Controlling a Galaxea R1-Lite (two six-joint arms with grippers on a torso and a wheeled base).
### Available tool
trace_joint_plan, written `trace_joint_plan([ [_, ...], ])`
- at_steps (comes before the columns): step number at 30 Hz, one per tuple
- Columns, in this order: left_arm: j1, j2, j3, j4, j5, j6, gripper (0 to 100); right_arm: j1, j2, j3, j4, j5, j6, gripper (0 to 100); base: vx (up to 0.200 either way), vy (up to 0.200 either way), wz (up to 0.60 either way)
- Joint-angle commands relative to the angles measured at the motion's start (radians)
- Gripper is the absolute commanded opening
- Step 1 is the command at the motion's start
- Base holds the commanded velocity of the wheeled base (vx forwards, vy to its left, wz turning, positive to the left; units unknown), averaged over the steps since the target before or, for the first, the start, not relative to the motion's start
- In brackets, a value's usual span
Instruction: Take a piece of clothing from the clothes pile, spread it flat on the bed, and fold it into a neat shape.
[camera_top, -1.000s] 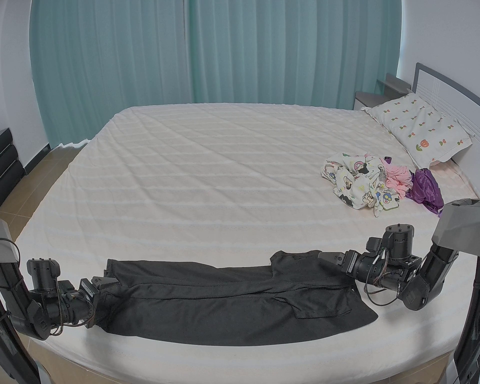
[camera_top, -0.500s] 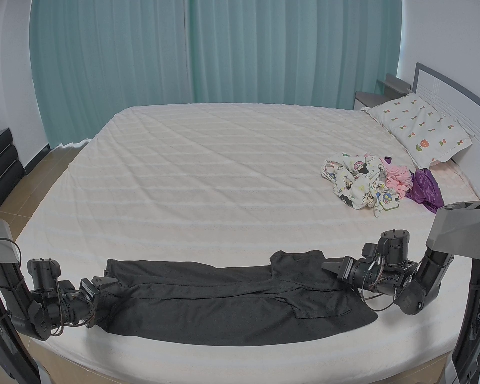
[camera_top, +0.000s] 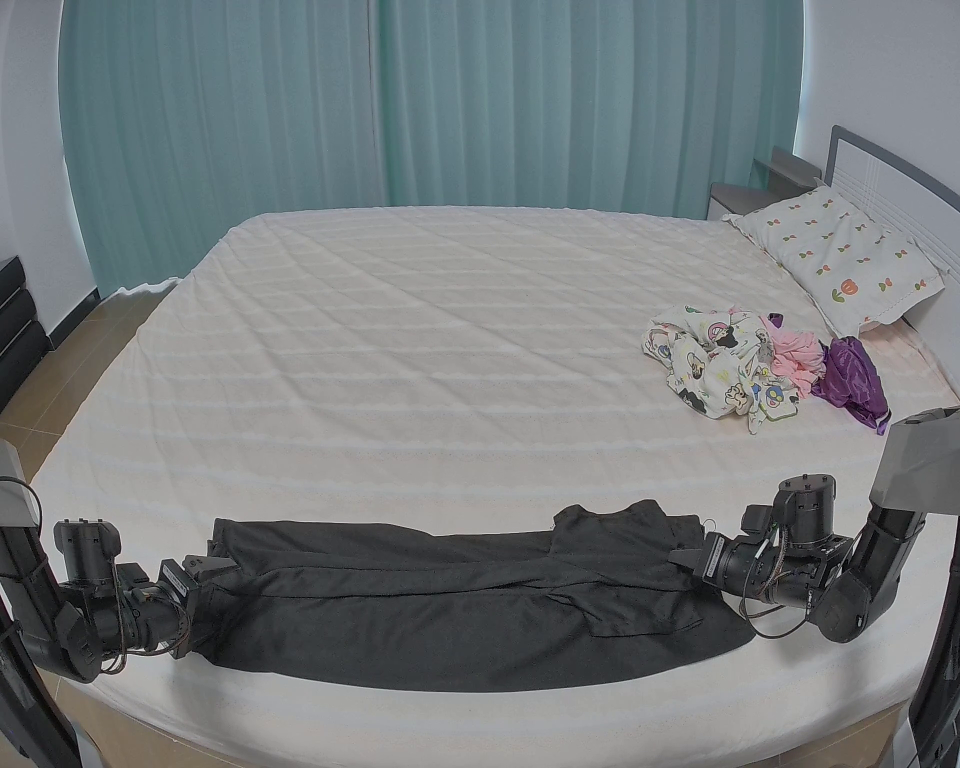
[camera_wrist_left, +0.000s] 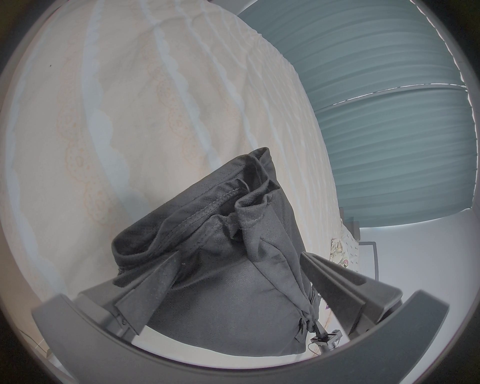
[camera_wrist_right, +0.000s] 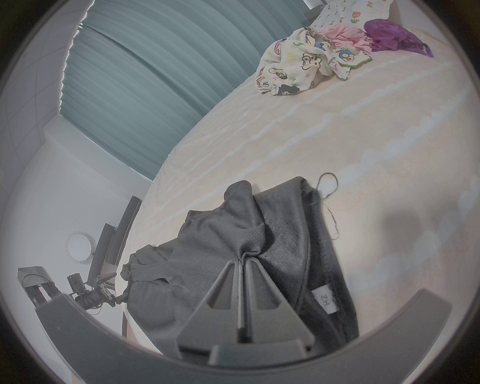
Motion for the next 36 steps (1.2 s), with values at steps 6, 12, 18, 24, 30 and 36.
trace_joint_plan([
  [6,0.004,-0.007,0.016,0.0,-0.004,-0.005,100,0.002,-0.032,0.044,-0.002,-0.001,0.002,100,0.0,0.0,0.0],
  [12,0.007,-0.025,0.019,-0.001,0.009,-0.028,100,-0.016,-0.059,0.048,-0.018,-0.002,0.014,100,0.0,0.0,0.0],
  [18,0.015,-0.137,0.002,-0.017,0.065,-0.098,100,-0.022,-0.104,0.053,-0.018,-0.01,0.019,100,0.0,0.0,0.0],
  [24,0.007,-0.208,-0.059,0.003,0.205,-0.103,100,-0.028,-0.116,0.044,-0.019,-0.07,0.091,100,0.0,0.0,0.0],
  [30,-0.079,-0.219,-0.147,0.141,0.305,-0.103,100,-0.027,-0.114,0.044,-0.019,-0.07,0.097,100,0.0,0.0,0.0],
  [36,-0.192,-0.217,-0.283,0.399,0.406,-0.107,100,-0.025,-0.111,0.045,-0.021,-0.07,0.097,100,0.0,0.0,0.0],
])
